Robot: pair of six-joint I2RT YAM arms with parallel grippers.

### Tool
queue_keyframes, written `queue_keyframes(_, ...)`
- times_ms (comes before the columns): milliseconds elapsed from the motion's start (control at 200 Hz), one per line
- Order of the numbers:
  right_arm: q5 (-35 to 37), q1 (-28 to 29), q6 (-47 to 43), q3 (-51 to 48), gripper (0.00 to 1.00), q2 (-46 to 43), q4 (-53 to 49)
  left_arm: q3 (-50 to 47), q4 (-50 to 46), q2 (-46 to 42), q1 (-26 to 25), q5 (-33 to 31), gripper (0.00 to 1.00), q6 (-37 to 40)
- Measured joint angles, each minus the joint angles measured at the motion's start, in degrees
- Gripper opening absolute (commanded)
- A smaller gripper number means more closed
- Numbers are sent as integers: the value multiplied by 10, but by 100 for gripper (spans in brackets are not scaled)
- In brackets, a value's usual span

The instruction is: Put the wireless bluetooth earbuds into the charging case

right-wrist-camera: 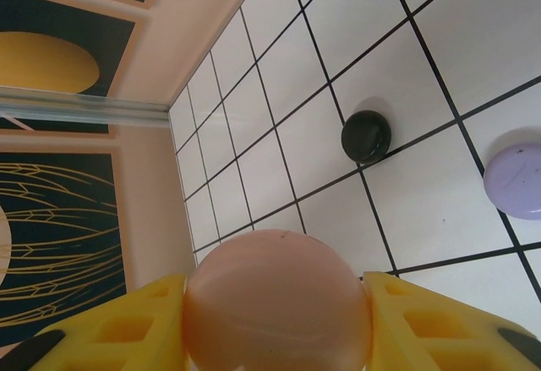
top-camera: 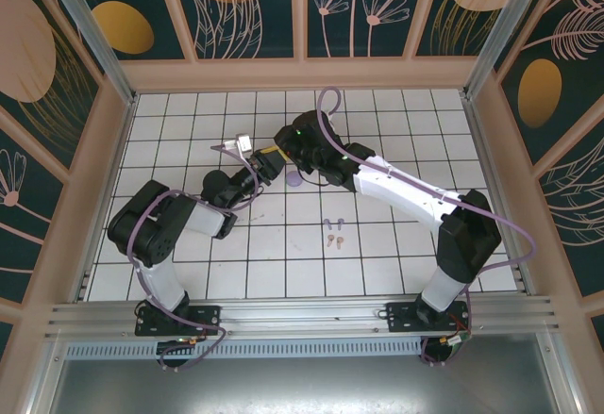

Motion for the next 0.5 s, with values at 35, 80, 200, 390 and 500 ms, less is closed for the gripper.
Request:
queue_keyframes(35, 2, 0, 0, 0, 35, 1, 0, 0, 2, 2, 0, 0, 18, -1)
queue_keyframes(80, 3, 0, 2, 0, 36, 1, 0, 0, 5, 4, 0, -1, 15, -2)
queue_keyframes(200, 5, 0, 2, 0, 41, 1, 0, 1, 10, 9, 0, 0, 6, -5)
queue_keyframes(390, 9, 0, 1, 0, 51, 1, 0, 2, 10, 10, 0, 0, 0, -10)
queue_keyframes(500, 7, 0, -3, 0, 65, 0, 0, 2, 9, 10, -1, -2, 0, -15)
